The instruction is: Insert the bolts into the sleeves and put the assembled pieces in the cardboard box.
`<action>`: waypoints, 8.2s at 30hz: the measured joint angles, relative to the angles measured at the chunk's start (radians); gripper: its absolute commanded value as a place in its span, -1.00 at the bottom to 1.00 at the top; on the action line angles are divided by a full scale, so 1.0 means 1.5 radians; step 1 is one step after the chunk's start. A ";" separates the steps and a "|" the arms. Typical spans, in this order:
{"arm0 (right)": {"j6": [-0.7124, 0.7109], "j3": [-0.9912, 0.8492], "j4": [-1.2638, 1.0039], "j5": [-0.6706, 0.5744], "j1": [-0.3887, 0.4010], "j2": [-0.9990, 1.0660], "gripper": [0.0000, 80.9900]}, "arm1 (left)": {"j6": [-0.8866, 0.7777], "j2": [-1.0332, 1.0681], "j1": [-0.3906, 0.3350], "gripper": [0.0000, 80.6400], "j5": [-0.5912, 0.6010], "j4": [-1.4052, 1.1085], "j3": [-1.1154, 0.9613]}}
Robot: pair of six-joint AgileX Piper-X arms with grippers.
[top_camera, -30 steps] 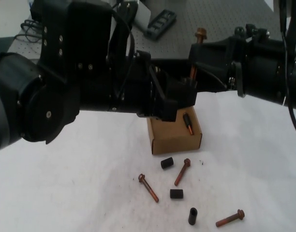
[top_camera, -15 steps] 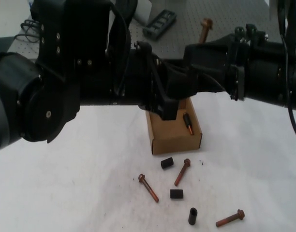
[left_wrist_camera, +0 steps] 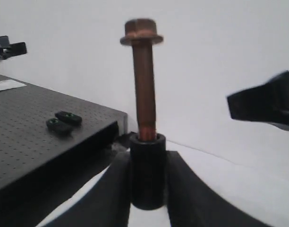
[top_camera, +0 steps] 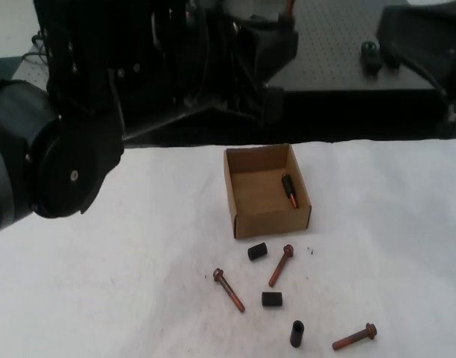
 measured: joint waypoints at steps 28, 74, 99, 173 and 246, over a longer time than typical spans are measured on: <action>-0.110 0.000 0.200 0.132 -0.031 0.001 -0.05 | -0.254 0.637 0.001 -0.99 -0.175 0.520 -0.631; -0.336 -0.467 0.463 0.324 0.369 0.794 -0.05 | -0.168 0.025 0.227 -0.38 -0.244 0.610 -0.200; -0.356 -0.441 0.510 0.368 0.297 0.659 -0.92 | -0.075 0.040 0.162 -0.38 -0.079 0.645 -0.155; -0.104 -0.035 0.185 0.065 0.016 0.141 -0.92 | -0.054 0.006 -0.076 -0.99 0.053 0.220 0.017; -0.229 -0.009 0.410 0.108 -0.018 0.000 -0.01 | -0.151 0.550 0.034 -0.99 -0.197 0.430 -0.485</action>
